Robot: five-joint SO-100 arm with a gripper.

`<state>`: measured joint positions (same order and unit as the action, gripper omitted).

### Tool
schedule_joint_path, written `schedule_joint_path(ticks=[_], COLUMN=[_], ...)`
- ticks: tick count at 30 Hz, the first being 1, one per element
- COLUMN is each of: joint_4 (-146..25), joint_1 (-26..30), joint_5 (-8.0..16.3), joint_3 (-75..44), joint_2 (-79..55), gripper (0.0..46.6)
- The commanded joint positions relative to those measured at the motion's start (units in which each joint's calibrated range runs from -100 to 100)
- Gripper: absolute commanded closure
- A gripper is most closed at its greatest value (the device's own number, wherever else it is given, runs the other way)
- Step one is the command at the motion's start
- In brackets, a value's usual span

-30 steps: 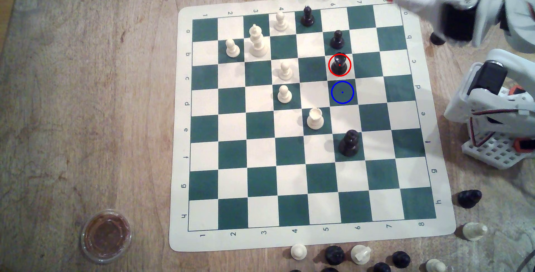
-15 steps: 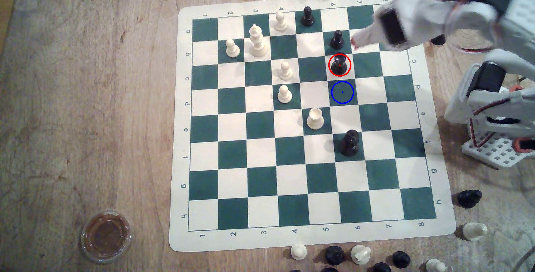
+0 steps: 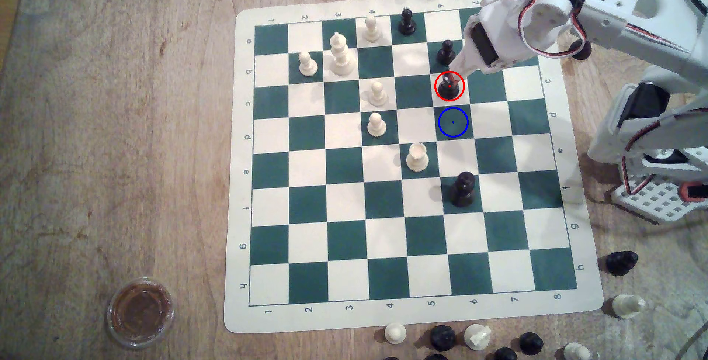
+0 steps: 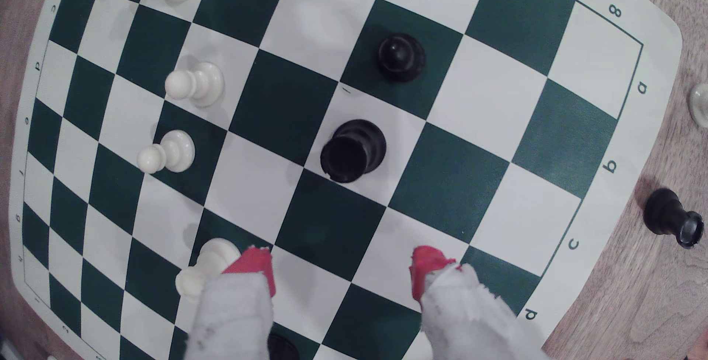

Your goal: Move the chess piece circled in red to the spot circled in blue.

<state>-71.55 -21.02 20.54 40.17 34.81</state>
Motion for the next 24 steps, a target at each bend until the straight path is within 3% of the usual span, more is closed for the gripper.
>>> schedule_joint_path(ticks=[1,5,8,17,24], joint_4=[2.8,4.2,4.5,8.6,11.8], joint_1=[0.7,1.0,1.0,2.7,2.1], joint_5=[-0.3,-1.7,-3.1,-3.4,-5.2], joint_3=[-3.4,-3.5,-3.1,-2.4,0.8], joint_2=[-2.3,-6.8,-9.3,-15.4,-17.6], gripper=[25.7,26.6,29.8,27.8,27.7])
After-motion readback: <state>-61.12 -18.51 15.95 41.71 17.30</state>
